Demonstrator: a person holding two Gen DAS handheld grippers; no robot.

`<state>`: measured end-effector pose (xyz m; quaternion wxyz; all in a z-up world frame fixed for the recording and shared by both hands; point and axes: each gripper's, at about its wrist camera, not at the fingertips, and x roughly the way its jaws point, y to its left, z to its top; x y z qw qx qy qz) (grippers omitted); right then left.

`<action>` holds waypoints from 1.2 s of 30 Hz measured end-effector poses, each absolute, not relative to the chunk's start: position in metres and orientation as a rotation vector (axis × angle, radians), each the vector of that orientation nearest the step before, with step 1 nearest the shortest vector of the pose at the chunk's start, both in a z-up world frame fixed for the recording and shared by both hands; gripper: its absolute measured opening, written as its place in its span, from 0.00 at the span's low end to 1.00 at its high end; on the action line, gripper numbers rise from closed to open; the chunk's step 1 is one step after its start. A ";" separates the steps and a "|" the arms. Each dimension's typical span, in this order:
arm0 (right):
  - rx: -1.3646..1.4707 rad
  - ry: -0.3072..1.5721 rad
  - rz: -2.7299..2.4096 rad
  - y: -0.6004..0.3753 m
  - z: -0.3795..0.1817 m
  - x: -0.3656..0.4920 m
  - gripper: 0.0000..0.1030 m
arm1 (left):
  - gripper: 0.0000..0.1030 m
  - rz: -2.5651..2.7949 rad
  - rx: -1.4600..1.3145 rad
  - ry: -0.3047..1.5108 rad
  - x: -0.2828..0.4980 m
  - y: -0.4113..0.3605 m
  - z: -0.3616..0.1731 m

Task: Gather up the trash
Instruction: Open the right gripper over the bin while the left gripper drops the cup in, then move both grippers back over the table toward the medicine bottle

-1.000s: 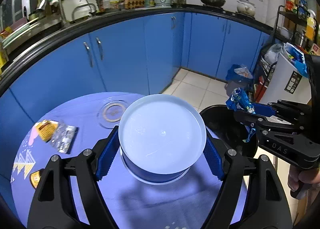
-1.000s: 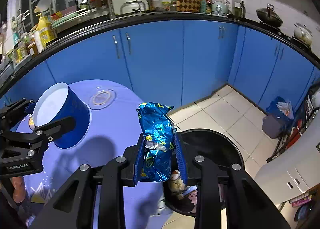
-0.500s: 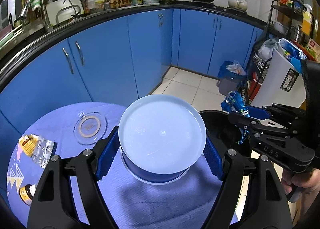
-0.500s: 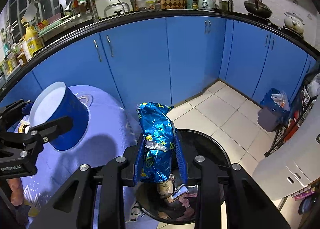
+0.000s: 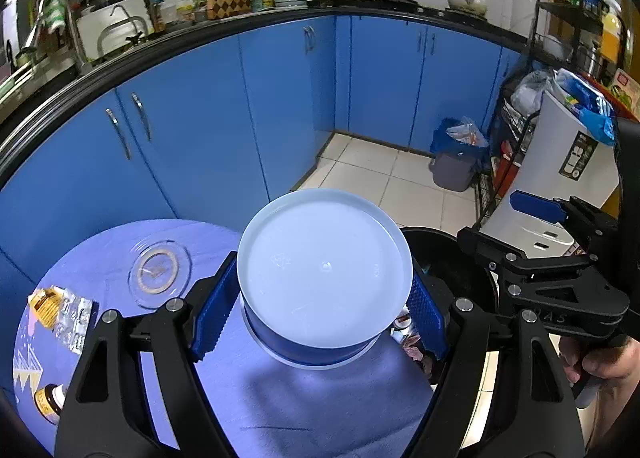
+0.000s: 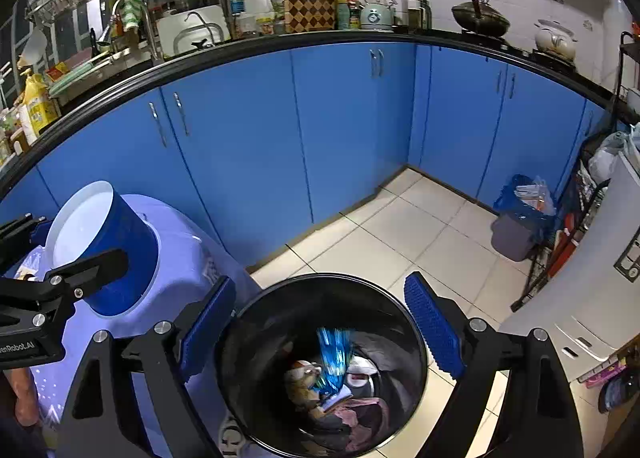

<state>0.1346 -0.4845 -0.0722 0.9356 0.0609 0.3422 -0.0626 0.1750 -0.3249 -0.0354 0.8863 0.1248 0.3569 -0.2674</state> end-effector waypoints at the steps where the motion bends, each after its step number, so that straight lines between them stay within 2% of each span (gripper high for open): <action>1: 0.117 0.699 -0.140 -0.486 -0.072 0.133 0.82 | 0.74 -0.560 0.264 0.742 0.175 -0.328 -0.036; 18: 0.097 0.695 -0.284 -0.536 -0.076 0.097 0.82 | 0.75 -0.674 0.314 0.739 0.163 -0.407 -0.035; 21: 0.094 0.695 -0.294 -0.540 -0.076 0.094 0.82 | 0.91 -0.668 0.302 0.733 0.164 -0.413 -0.031; 22: 0.096 0.695 -0.297 -0.541 -0.076 0.092 0.82 | 0.96 -0.655 0.294 0.724 0.163 -0.412 -0.030; 30: 0.115 0.692 -0.280 -0.535 -0.070 0.089 0.82 | 0.96 -0.601 0.280 0.740 0.167 -0.391 -0.030; 36: 0.103 0.686 -0.206 -0.502 -0.060 0.095 0.82 | 0.96 -0.537 0.244 0.754 0.165 -0.344 -0.026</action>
